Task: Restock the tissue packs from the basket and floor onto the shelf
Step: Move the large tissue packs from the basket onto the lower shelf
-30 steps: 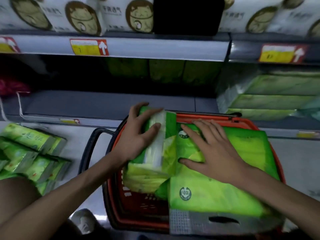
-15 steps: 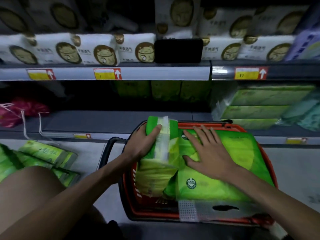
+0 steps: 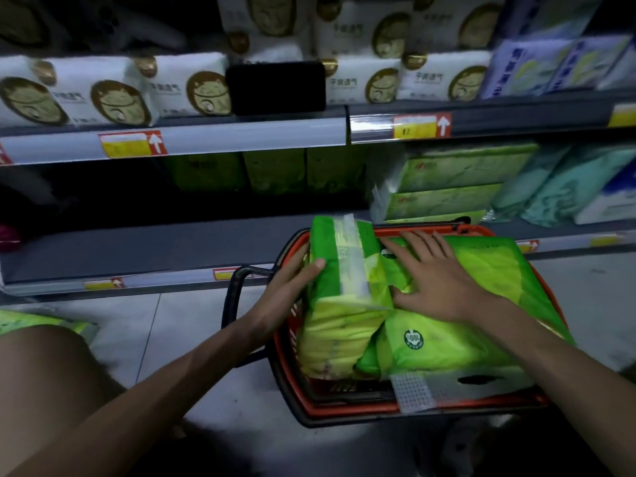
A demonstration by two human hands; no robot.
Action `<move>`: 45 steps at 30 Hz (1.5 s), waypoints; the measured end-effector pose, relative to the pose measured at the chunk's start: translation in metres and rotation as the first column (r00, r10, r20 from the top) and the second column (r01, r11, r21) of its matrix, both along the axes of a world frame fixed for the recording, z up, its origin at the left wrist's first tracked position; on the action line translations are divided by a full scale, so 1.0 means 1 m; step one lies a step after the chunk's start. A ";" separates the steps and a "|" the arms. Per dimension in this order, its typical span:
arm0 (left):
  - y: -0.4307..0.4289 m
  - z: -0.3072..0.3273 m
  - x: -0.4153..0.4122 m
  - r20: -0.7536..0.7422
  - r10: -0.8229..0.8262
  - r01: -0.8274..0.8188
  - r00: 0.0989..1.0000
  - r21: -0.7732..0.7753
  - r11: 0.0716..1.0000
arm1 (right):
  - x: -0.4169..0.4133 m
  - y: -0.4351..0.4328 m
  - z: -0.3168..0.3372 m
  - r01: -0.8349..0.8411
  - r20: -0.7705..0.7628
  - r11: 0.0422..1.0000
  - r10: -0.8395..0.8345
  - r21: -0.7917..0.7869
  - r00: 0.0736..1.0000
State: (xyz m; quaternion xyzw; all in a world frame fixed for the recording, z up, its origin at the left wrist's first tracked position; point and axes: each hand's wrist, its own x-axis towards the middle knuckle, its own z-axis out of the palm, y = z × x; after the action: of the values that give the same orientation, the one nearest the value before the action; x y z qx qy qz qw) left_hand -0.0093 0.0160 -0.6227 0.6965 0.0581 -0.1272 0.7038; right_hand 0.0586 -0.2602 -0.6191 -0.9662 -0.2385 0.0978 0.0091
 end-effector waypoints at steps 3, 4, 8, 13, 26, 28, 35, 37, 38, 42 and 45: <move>-0.005 -0.003 -0.004 0.083 -0.085 0.081 0.993 0.042 0.996 | 0.011 -0.005 0.013 0.052 -0.068 0.999 -0.053 -0.013 0.996; -0.004 -0.005 -0.007 0.108 -0.120 0.114 0.987 0.060 0.992 | 0.018 -0.008 0.018 0.067 -0.097 0.998 -0.069 -0.022 0.993; -0.003 -0.019 -0.012 0.264 -0.161 0.075 0.951 0.309 0.948 | 0.044 -0.022 0.031 0.119 -0.281 0.991 -0.131 -0.062 0.951; 0.005 -0.042 0.005 0.440 -0.172 -0.079 0.881 0.496 0.865 | 0.058 -0.017 0.028 0.081 -0.361 0.993 -0.108 -0.090 0.926; 0.012 -0.043 0.026 0.505 -0.180 -0.061 0.844 0.423 0.904 | 0.070 -0.006 0.033 0.164 -0.525 0.984 -0.101 0.074 0.845; 0.012 -0.045 0.025 0.492 -0.155 -0.062 0.857 0.396 0.916 | 0.070 -0.008 0.038 0.167 -0.525 0.977 -0.075 0.129 0.848; 0.013 -0.047 0.026 0.477 -0.133 -0.072 0.869 0.387 0.919 | 0.083 -0.007 0.053 0.038 -0.621 0.995 -0.085 -0.089 0.779; 0.013 -0.048 0.027 0.469 -0.134 -0.061 0.873 0.377 0.924 | 0.087 -0.007 0.062 0.014 -0.637 0.994 -0.080 -0.107 0.767; 0.013 -0.049 0.028 0.466 -0.129 -0.060 0.875 0.370 0.927 | 0.087 -0.008 0.063 0.010 -0.645 0.995 -0.071 -0.098 0.761; 0.012 -0.048 0.027 0.473 -0.128 -0.060 0.872 0.362 0.930 | 0.084 -0.010 0.067 0.014 -0.657 0.998 -0.051 -0.062 0.752; 0.012 -0.047 0.026 0.468 -0.129 -0.048 0.874 0.347 0.936 | 0.079 -0.011 0.070 0.031 -0.684 0.999 0.001 0.035 0.730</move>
State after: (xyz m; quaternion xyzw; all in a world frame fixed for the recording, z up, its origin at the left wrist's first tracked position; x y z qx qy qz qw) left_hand 0.0171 0.0280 -0.6701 0.8204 -0.1129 0.0485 0.5584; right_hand 0.1374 -0.2710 -0.5491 -0.8641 -0.2127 0.4406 0.1182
